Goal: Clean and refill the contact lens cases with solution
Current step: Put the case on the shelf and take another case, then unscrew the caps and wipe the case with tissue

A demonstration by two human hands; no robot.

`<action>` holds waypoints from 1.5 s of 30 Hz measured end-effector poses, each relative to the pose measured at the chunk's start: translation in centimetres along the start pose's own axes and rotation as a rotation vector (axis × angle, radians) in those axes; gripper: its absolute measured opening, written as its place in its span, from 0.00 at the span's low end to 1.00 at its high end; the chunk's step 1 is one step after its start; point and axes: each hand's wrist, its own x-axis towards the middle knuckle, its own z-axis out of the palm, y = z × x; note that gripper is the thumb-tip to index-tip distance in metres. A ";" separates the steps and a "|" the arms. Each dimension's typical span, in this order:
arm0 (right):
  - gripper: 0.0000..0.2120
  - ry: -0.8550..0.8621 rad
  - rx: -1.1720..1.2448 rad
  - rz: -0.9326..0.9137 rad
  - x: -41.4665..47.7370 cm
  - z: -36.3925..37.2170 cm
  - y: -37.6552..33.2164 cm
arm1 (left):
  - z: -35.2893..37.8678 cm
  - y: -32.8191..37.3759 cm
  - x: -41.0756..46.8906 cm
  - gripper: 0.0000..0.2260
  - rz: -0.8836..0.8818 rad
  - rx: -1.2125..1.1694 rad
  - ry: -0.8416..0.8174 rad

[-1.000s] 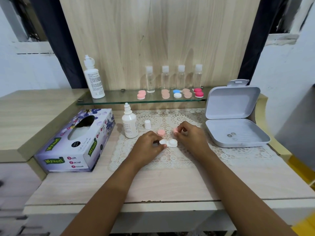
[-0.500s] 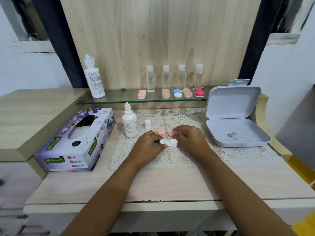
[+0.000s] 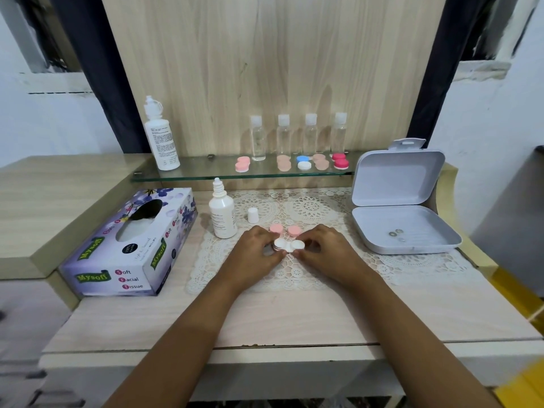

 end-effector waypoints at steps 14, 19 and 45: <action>0.12 0.156 0.171 0.150 0.3 -1.8 -0.3 | 0.1 0.2 -0.3 0.27 -0.087 0.410 -0.114; 0.14 0.245 0.152 0.131 -0.1 -4.1 0.0 | 0.0 0.3 -0.4 0.27 -0.099 0.396 -0.126; 0.26 0.046 -0.900 -0.333 -1.2 -12.6 8.8 | 0.0 0.2 -0.3 0.26 -0.090 0.395 -0.120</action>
